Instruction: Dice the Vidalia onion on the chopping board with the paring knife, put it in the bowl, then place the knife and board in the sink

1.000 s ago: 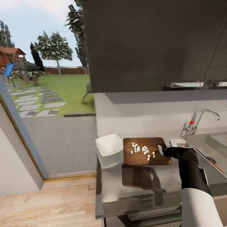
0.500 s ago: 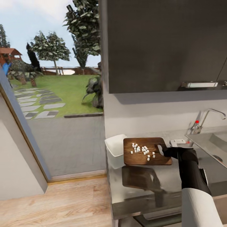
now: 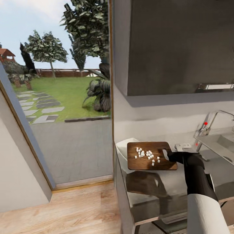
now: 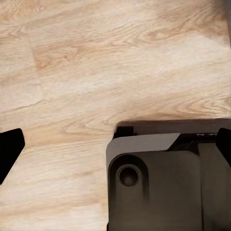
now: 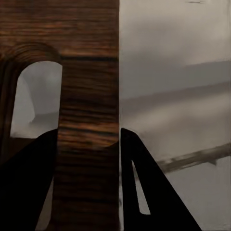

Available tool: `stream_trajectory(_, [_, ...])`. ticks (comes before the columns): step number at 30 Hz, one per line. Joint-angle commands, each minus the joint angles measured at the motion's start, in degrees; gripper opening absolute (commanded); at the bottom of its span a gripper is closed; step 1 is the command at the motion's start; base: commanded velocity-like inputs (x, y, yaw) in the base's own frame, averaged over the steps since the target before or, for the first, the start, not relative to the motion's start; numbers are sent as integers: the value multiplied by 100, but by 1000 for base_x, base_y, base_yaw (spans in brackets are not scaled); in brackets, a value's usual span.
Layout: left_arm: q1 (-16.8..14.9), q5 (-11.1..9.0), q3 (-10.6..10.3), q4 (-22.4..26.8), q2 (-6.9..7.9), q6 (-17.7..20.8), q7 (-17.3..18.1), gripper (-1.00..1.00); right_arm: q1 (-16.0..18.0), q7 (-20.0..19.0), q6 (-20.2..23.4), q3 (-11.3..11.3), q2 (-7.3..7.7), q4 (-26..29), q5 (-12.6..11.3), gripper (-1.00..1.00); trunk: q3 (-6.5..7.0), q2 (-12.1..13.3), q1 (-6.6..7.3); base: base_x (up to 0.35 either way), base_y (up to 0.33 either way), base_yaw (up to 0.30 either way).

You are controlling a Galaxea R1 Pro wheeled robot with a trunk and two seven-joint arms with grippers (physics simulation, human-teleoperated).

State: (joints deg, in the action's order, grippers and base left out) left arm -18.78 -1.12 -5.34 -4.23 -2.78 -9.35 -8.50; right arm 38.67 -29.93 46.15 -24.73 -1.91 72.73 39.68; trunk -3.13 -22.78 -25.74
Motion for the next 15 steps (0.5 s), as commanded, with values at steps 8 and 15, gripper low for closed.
stream_trajectory(8, [-9,-11,-46,-25,-3,-40,-20,100,9,-57,8,-15,-4,6,58,-100,-14,-14,-4,1,280,-174])
stream_trajectory(15, [-10,-11,-46,-25,5,-40,-20,100,9,-57,8,-19,-2,9,58,-100,-14,-14,-4,153,266,-173])
